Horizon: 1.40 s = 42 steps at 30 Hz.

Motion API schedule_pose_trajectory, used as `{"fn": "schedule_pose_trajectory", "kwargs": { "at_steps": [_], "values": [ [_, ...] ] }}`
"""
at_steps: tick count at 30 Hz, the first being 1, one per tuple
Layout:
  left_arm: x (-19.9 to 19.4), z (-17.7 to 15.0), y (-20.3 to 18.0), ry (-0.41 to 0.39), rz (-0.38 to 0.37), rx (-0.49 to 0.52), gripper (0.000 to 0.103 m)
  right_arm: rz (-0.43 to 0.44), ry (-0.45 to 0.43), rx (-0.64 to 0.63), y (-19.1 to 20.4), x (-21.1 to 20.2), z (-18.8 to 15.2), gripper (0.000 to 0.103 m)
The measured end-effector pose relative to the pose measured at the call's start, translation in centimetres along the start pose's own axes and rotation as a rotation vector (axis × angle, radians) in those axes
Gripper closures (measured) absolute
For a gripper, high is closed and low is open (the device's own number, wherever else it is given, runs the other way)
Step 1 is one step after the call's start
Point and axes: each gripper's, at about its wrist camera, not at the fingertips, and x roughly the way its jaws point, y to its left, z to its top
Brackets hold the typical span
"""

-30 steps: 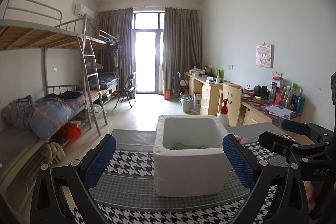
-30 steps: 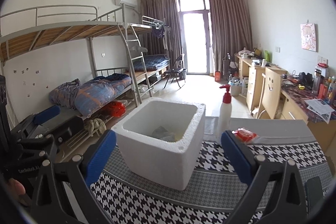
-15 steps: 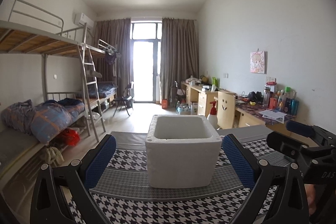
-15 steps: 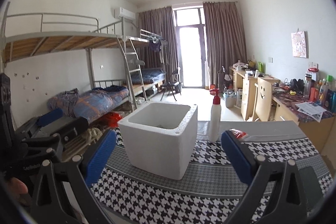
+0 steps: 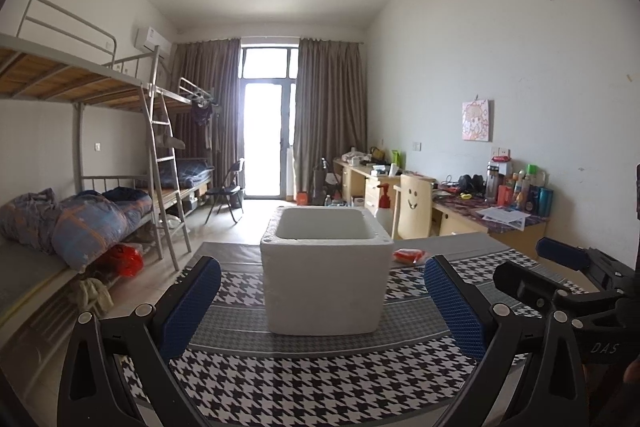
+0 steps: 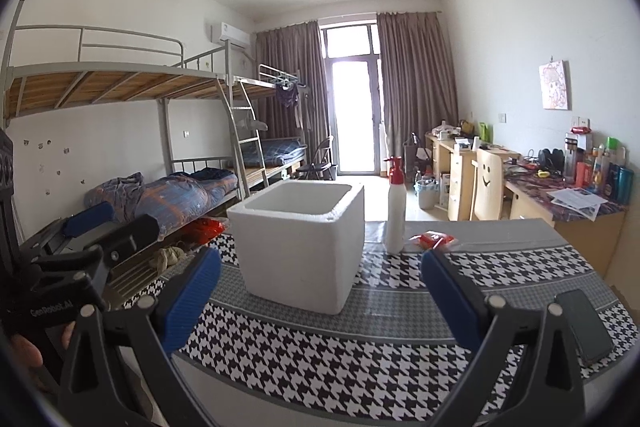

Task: Organize soft objects

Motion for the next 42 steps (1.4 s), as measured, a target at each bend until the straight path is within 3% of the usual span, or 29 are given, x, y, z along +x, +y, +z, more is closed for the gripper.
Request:
{"fn": "schedule_pose_trajectory", "kwargs": {
  "at_steps": [21,42],
  "values": [
    [-0.7,-1.9,-0.2,0.028,-0.013,-0.015,0.001,-0.014,0.005,0.020,-0.5,-1.4,-2.7,0.002],
    [-0.6,-1.8,-0.6,0.040,-0.013,-0.004,0.001,-0.015,0.013,0.014,-0.3,-1.6,-2.5,0.001]
  ]
}}
